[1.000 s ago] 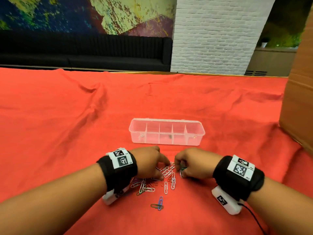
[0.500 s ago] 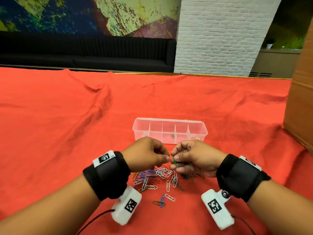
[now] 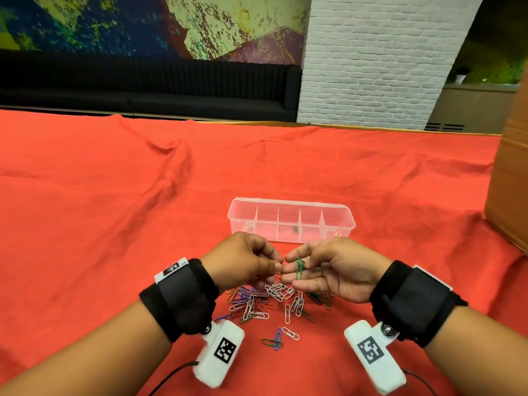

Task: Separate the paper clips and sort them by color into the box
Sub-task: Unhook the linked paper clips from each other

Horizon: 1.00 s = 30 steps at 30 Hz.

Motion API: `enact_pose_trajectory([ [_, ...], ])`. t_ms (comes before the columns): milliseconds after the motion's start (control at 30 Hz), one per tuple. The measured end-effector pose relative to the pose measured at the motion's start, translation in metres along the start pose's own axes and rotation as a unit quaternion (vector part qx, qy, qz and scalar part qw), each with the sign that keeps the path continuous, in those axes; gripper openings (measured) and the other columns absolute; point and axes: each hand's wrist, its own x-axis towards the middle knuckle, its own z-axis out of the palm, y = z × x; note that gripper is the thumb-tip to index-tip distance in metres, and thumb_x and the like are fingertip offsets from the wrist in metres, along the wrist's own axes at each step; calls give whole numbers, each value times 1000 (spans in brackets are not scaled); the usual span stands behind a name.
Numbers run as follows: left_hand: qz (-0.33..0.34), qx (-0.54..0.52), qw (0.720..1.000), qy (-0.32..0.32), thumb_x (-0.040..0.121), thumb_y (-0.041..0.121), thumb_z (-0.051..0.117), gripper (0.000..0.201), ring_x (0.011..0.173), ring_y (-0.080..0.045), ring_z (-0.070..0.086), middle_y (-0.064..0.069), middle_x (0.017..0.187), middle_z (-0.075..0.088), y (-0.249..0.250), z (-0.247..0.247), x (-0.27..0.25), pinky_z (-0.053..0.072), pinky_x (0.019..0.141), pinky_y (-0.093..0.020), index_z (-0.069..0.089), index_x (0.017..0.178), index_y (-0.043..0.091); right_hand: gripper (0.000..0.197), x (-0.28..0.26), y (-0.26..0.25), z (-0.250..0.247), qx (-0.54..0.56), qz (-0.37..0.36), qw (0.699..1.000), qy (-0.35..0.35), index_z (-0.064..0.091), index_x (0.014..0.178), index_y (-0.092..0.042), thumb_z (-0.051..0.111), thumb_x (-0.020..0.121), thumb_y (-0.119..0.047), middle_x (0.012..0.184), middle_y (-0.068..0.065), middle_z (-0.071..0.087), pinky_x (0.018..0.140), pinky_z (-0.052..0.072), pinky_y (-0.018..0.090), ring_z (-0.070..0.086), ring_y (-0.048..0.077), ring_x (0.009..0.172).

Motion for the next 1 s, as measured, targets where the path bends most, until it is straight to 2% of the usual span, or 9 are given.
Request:
enact_pose_trajectory([
  [100, -20, -69, 997, -4, 91, -1, 61, 7, 55, -12, 64, -11, 68, 68, 0, -10, 1, 54, 54, -21, 65, 94, 4, 35, 2, -1, 0, -8, -13, 1000, 4, 56, 113, 4, 37, 86, 16, 116, 32, 66, 85, 57, 38, 67, 39, 108],
  [200, -46, -146, 988, 10, 94, -5, 52, 15, 59, -14, 65, -11, 69, 65, 1, -17, 4, 56, 55, -22, 64, 92, 4, 22, 5, -4, 2, -56, -47, 997, 40, 56, 108, 2, 50, 90, 13, 102, 25, 72, 70, 61, 30, 73, 32, 95],
  [300, -89, -204, 975, 23, 90, 0, 44, 21, 59, -18, 62, -10, 74, 61, 3, -15, 9, 54, 53, -27, 64, 85, 5, 10, 10, -9, 6, -80, -84, 989, 86, 56, 99, -2, 53, 94, 6, 91, 21, 72, 62, 61, 29, 75, 29, 83],
  [400, -112, -238, 964, -30, 87, 15, 63, 8, 61, -17, 61, -8, 78, 62, 5, -7, 11, 53, 53, -26, 65, 89, 7, 3, 16, -13, 13, -95, -109, 985, 98, 55, 97, -5, 55, 96, -2, 86, 19, 71, 58, 61, 28, 75, 28, 78],
  [467, -90, -211, 972, -50, 79, 16, 76, 19, 60, -15, 59, -8, 79, 65, 2, -3, 14, 52, 52, -23, 61, 90, 10, 3, 20, -13, 15, -98, -115, 983, 102, 55, 97, -5, 55, 97, -2, 83, 17, 71, 57, 61, 27, 73, 24, 72],
  [533, -65, -185, 980, -39, 78, 7, 78, 24, 55, -14, 57, -10, 73, 60, 1, -1, 17, 52, 50, -23, 56, 86, 12, 5, 23, -14, 13, -94, -112, 983, 110, 56, 98, -5, 54, 96, 0, 79, 14, 69, 59, 62, 29, 68, 20, 64],
  [767, -43, -135, 990, -3, 88, 0, 66, 12, 49, -11, 56, -5, 59, 59, 1, -8, 27, 50, 46, -21, 59, 87, 9, 9, 26, -31, 8, -162, -118, 971, 128, 53, 96, -4, 50, 96, 4, 79, 17, 68, 55, 59, 29, 70, 25, 68],
  [900, -37, -112, 992, 44, 90, 4, 65, 7, 50, -12, 58, -8, 64, 60, 13, -22, 40, 52, 48, -21, 60, 86, 8, 11, 43, -58, -6, -187, -161, 949, 195, 54, 93, -5, 47, 97, 3, 78, 18, 66, 50, 58, 28, 68, 23, 59],
  [1000, -31, -85, 993, 82, 90, -5, 56, 11, 58, -16, 62, -11, 71, 60, 31, -32, 59, 54, 49, -22, 59, 87, 5, 17, 63, -75, -6, -201, -160, 943, 212, 51, 88, -9, 41, 100, -1, 76, 16, 61, 50, 55, 27, 64, 26, 61],
])
